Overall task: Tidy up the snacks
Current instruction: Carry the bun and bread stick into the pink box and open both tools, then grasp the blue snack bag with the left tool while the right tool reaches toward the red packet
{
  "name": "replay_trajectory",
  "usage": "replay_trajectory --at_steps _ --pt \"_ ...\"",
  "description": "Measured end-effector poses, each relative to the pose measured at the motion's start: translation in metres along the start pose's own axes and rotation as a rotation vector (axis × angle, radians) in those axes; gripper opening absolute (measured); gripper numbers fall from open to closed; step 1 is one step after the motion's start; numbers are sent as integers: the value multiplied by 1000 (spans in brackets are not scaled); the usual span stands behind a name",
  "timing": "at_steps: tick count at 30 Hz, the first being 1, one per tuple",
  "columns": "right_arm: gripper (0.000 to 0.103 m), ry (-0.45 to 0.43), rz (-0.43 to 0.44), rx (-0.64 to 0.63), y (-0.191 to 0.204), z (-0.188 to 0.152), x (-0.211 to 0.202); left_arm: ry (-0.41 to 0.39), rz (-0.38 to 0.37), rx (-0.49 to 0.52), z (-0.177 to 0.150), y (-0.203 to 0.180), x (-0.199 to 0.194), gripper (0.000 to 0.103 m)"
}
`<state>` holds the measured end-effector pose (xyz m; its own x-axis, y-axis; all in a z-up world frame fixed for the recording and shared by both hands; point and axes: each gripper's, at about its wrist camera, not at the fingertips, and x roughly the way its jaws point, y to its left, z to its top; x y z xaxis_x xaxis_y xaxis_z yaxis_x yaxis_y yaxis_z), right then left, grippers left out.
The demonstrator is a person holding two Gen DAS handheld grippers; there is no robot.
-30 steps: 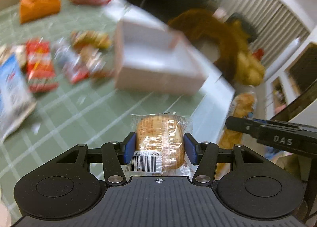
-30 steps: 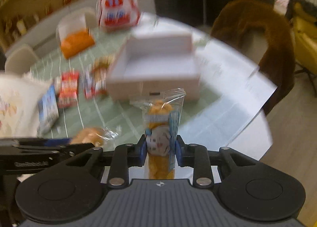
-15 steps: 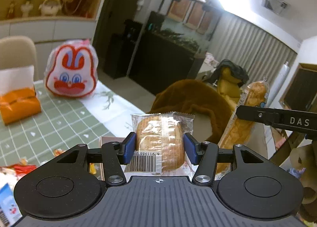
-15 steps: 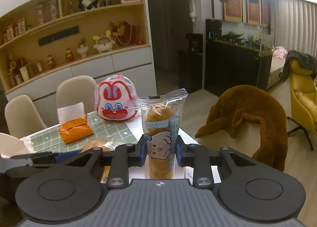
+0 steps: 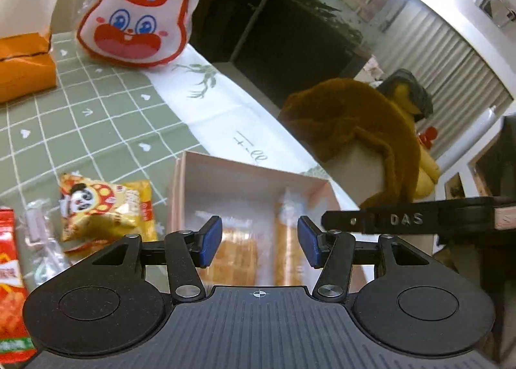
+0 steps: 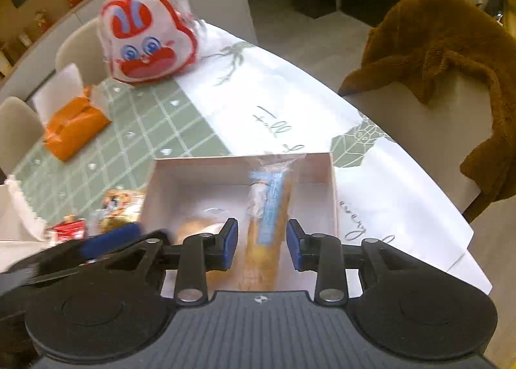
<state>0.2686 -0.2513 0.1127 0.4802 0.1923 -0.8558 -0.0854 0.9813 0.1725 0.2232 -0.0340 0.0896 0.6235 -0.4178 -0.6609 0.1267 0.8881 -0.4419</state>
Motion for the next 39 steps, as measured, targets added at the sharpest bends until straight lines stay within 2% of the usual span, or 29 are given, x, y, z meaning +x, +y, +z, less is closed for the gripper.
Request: replay_trajectory --at_steps 4,7,10,13,16,18,21,27,29,32,36,39 --pt "44 -39 -14 -27 -1 -14 -3 6 42 15 -10 14 -14 57" --pt "46 -58 -46 -45 2 -22 -5 -21 118 20 -21 23 -35 57" --pt "47 -63 -64 -67 8 -34 -8 -64 194 -37 -34 45 -64 57" --pt "48 -73 -55 -89 24 -47 -12 -114 293 -73 -43 71 -93 57" --pt "55 -80 -31 -113 46 -62 -19 -147 417 -143 -51 104 -119 57" --pt "57 -88 -25 -136 62 -71 -22 -157 502 -222 -57 132 -134 57" --pt "57 -85 -11 -160 88 -84 -24 -150 591 -290 -64 162 -148 57" --pt "57 -63 22 -183 129 -100 -21 -77 548 -301 -73 187 -139 57" --pt "57 -55 39 -204 147 -101 -19 -46 522 -268 -75 184 -129 57" --pt "65 -42 82 -262 179 -100 -12 -27 482 -183 -81 171 -125 58" --pt "67 3 136 -325 226 -93 16 30 423 -82 -86 159 -118 67" --pt "67 59 208 -290 252 -81 46 30 407 -98 -90 162 -124 67"
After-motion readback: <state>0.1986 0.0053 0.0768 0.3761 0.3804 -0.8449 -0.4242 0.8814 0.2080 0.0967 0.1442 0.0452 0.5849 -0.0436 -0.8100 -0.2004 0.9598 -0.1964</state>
